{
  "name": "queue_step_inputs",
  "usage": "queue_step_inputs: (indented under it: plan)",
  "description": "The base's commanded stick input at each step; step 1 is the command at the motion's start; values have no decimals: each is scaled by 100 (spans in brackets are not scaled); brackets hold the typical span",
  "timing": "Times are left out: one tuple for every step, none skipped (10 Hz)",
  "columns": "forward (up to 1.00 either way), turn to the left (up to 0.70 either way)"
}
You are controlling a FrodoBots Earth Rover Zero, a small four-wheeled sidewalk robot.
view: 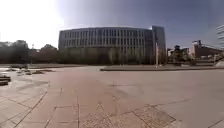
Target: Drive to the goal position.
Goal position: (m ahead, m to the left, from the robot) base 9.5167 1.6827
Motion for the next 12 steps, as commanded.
queue_step_inputs:
  plan:
    - [70, 1]
    - [70, 1]
    - [70, 1]
    - [70, 1]
    - [70, 1]
    - [70, 1]
    - [70, 1]
    - [70, 1]
    - [70, 1]
    - [70, 1]
    - [70, 1]
    - [70, 1]
